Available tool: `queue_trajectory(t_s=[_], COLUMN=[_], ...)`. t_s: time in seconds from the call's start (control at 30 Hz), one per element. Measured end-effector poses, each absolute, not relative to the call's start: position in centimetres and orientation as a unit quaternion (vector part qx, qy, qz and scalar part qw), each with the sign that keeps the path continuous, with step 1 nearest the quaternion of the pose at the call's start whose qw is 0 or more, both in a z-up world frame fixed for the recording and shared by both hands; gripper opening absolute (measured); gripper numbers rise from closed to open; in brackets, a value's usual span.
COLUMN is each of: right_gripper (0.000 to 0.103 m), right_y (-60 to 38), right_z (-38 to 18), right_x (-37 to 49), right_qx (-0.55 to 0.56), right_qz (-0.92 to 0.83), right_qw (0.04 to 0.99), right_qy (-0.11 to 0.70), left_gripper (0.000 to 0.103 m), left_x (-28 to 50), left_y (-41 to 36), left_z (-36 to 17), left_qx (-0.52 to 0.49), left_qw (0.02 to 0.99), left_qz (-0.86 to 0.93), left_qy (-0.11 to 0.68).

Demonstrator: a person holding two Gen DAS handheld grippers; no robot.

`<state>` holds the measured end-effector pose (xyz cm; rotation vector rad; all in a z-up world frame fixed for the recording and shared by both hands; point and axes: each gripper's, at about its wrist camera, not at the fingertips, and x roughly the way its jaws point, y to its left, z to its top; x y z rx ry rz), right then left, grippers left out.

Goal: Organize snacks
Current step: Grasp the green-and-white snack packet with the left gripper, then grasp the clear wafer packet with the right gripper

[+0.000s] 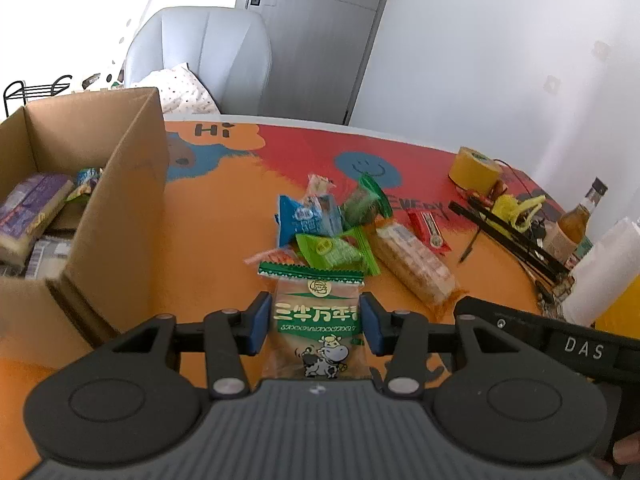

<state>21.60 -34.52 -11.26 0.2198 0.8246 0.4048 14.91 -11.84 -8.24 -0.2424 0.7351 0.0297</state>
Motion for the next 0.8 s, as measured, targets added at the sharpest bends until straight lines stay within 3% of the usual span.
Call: queue_trajectory(t_s=[0.37,0.8], right_gripper=[0.091,0.073], right_y=[-32.5,-29.1], right_z=[-10.9,-13.0], right_x=[24.3,26.8], right_qx=[0.092,0.037], right_qz=[0.201,0.193], right_qw=[0.89,0.888], right_qy=[0.398,0.416], left_gripper=[0.046,0.046], left_x=[17.0,19.0], left_y=[-10.4,-9.2], left_z=[-7.5,-8.7], left_qx=[-0.125,-0.129], left_qw=[0.926,0.919], left_qz=[0.02,0.013], left_qy=[0.357,0.372])
